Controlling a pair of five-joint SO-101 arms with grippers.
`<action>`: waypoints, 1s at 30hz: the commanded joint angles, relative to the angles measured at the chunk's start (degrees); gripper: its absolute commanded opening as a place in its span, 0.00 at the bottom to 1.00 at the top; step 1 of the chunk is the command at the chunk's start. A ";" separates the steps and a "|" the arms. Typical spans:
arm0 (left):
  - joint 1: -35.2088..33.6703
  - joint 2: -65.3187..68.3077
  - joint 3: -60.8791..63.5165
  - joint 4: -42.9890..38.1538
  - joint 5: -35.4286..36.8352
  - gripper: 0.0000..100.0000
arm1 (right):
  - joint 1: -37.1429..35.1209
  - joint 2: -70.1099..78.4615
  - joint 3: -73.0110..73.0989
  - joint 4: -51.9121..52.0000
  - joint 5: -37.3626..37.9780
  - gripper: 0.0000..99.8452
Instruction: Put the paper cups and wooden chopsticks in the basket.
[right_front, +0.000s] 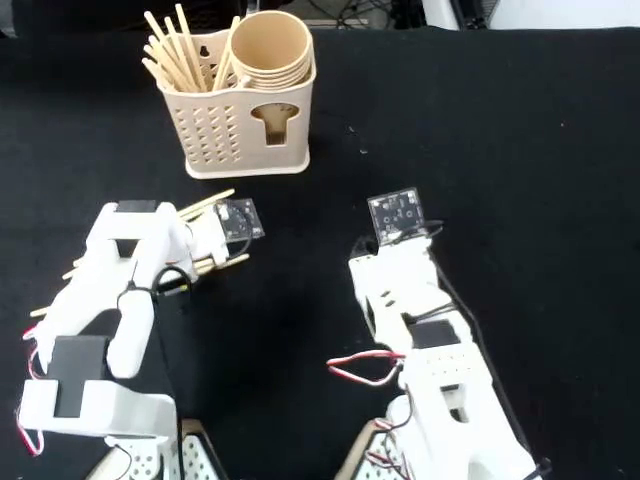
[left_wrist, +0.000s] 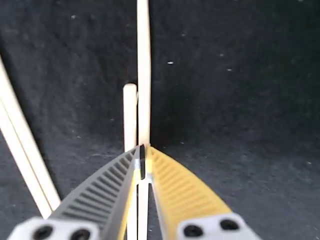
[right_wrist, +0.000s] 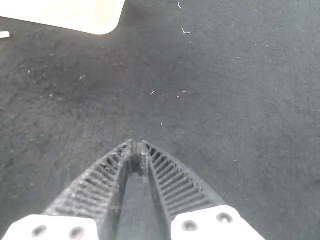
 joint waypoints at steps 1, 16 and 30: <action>1.19 -3.96 -1.19 3.25 -0.35 0.03 | 0.70 -0.84 -0.13 -1.23 -0.44 0.02; -1.54 -12.75 3.38 -4.40 -0.79 0.23 | 0.70 -0.84 -0.13 -1.14 -0.44 0.02; -1.89 2.55 -9.19 2.90 -4.31 0.22 | 0.70 -0.84 -0.13 -1.23 -0.44 0.02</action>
